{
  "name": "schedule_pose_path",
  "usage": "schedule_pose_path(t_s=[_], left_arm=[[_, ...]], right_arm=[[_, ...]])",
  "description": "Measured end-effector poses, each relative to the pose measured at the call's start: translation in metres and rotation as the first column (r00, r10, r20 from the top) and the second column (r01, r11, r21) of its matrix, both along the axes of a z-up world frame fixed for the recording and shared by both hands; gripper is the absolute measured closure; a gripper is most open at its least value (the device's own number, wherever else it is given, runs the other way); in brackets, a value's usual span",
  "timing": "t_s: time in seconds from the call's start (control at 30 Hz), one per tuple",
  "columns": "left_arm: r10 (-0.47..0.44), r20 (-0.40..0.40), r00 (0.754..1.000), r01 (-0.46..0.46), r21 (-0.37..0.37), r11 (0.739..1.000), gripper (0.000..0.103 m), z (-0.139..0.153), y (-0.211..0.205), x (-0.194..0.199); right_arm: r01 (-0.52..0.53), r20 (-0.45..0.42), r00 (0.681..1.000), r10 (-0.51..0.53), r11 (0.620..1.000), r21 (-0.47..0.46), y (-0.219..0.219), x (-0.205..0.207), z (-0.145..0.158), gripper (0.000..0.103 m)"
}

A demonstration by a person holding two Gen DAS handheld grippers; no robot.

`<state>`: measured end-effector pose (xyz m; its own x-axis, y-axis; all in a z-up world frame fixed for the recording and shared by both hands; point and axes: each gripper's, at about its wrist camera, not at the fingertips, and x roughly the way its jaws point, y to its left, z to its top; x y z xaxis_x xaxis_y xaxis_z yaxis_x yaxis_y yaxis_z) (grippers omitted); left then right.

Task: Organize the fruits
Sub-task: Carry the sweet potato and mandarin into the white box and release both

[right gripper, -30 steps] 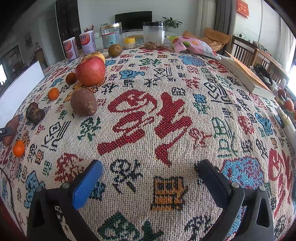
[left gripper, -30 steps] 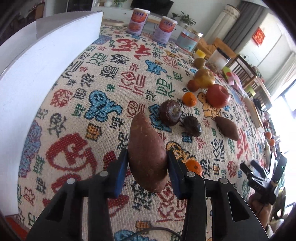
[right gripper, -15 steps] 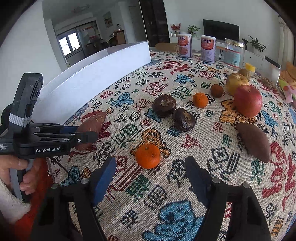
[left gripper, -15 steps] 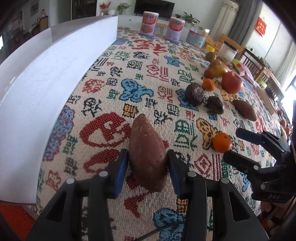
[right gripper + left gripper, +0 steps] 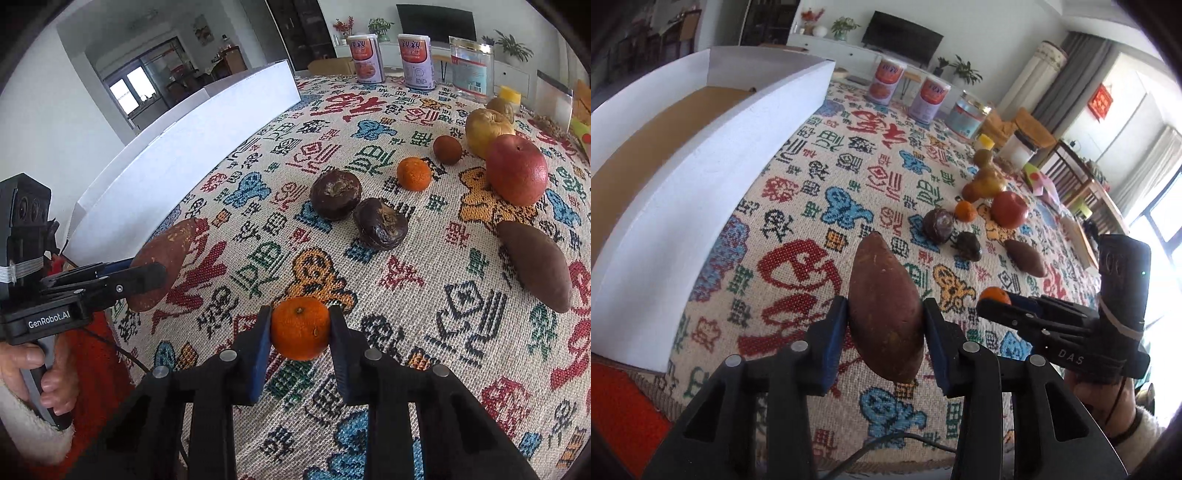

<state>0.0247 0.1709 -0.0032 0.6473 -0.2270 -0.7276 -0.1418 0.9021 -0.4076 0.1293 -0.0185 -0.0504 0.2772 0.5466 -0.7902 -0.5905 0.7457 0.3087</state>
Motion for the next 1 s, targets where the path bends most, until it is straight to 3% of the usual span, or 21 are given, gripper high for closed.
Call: schedule_pose_path(t_s=[0.07,0.23,0.4,0.6,0.67,0.73,0.77,0.8,0.9,1.0], left_arm=[[0.044,0.057,0.997,-0.042,-0.037,0.998,0.061,0.031,0.022,-0.017],[0.249,0.124,0.961,-0.252,0.012,0.968,0.061,0.079,0.094,-0.044],[0.398,0.030,0.917,-0.399,0.103,0.911,0.061,0.053,0.155,-0.027],[0.422,-0.076,0.903,-0.409,0.140,0.902,0.060,0.014,0.170,-0.013],[0.429,-0.062,0.901,-0.414,0.170,0.894,0.055,0.014,0.166,-0.013],[0.431,-0.026,0.902,-0.419,0.190,0.888,0.037,0.020,0.163,-0.016],[0.433,-0.006,0.901,-0.423,0.196,0.884,0.030,0.024,0.159,-0.017],[0.428,0.012,0.904,-0.421,0.200,0.885,0.028,0.028,0.154,-0.018],[0.365,0.060,0.929,-0.369,0.180,0.912,0.024,0.038,0.128,-0.017],[0.255,0.099,0.962,-0.269,0.166,0.949,0.017,0.041,0.081,-0.014]], right_arm=[[-0.022,-0.005,1.000,0.023,0.998,0.053,0.011,0.002,0.020,0.073],[-0.142,0.039,0.990,0.136,0.968,0.209,0.086,0.005,0.089,0.073],[-0.279,0.061,0.960,0.273,0.931,0.234,0.201,0.005,0.117,0.073],[-0.280,-0.026,0.958,0.285,0.953,0.116,0.291,0.012,0.085,0.071],[-0.253,-0.047,0.964,0.262,0.957,0.142,0.293,0.016,0.081,0.064],[-0.223,-0.046,0.971,0.235,0.958,0.183,0.283,0.019,0.083,0.049],[-0.211,-0.035,0.974,0.222,0.958,0.191,0.274,0.021,0.086,0.047],[-0.201,-0.018,0.978,0.208,0.960,0.193,0.265,0.022,0.090,0.046],[-0.187,0.043,0.982,0.182,0.965,0.183,0.219,0.019,0.094,0.041],[-0.153,0.150,0.979,0.138,0.984,0.095,0.149,0.009,0.087,0.030]])
